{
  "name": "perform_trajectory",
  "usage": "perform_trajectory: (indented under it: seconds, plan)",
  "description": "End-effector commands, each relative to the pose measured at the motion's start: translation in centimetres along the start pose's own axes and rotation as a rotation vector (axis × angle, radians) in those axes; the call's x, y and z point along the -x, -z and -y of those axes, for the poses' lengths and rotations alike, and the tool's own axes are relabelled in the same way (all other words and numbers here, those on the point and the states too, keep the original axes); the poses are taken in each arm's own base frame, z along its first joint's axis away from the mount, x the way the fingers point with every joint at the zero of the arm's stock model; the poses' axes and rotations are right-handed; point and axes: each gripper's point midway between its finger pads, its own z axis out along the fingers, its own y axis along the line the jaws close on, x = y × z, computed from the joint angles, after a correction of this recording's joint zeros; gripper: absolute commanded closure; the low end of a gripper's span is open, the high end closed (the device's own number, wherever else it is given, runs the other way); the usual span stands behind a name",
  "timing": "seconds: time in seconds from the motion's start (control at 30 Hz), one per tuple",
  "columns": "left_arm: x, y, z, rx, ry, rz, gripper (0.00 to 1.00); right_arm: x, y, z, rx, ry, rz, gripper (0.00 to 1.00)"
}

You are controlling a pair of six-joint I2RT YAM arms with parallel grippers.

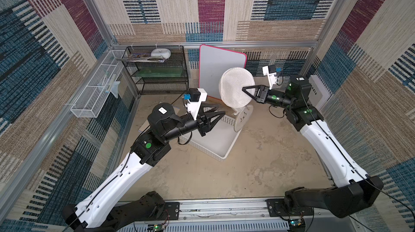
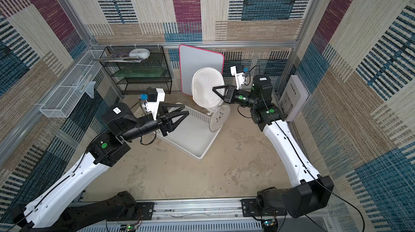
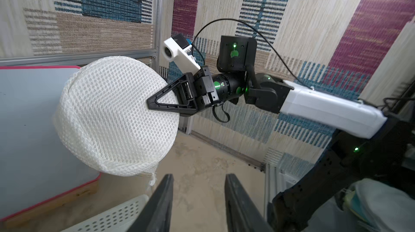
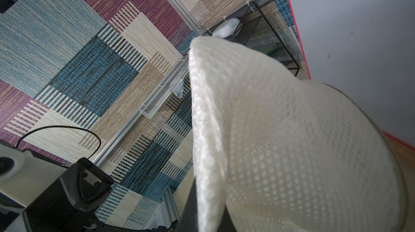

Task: Turn the laundry bag inside out
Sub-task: Turn over the laundry bag.

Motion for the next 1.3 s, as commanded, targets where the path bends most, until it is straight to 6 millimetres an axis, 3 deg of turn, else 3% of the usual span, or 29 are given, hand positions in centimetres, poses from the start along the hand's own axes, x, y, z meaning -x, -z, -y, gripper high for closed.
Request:
perform_trajectory:
  seconds: [0.0,0.13,0.3,0.37,0.43,0.57,0.63,0.8,0.93,1.27]
  plan:
    - [-3.4,-0.4,-0.9,0.045,-0.355,-0.178,0.57,-1.9,-1.2,0.6,0.02,-0.126,-0.107,1.0]
    - [-6.1,-0.9,-0.3,0.007,-0.617,-0.294,0.52,-3.6,-2.9,1.4,0.024,-0.256,-0.182,1.0]
    - [-8.2,-1.8,-0.1,-0.021,-0.793,-0.383,0.49,-5.1,-4.6,1.5,0.024,-0.345,-0.229,1.0]
    - [-8.8,-2.0,-1.1,0.023,-0.837,-0.42,0.49,-4.9,-4.6,1.3,0.031,-0.346,-0.228,1.0]
    - [-8.1,-1.8,-2.4,0.12,-0.831,-0.402,0.49,-4.2,-4.2,1.2,0.026,-0.334,-0.206,1.0]
    - [-4.7,0.1,-4.2,0.266,-0.565,-0.23,0.47,-2.2,-2.1,1.5,0.037,-0.325,-0.14,1.0]
    - [-4.3,0.8,-4.4,0.278,-0.388,-0.152,0.46,-1.3,-0.9,1.5,0.057,-0.332,-0.104,1.0]
    - [-7.7,-0.4,-1.8,0.114,-0.091,-0.082,0.36,-0.4,0.4,0.7,0.099,-0.332,-0.082,1.0]
    - [-10.0,-2.1,-1.2,0.034,0.05,-0.07,0.35,-0.2,0.8,-0.6,0.136,-0.318,-0.08,1.0]
    - [-8.3,-5.1,-4.3,0.024,0.263,0.069,0.35,-0.1,1.5,-1.9,0.181,-0.313,-0.076,1.0]
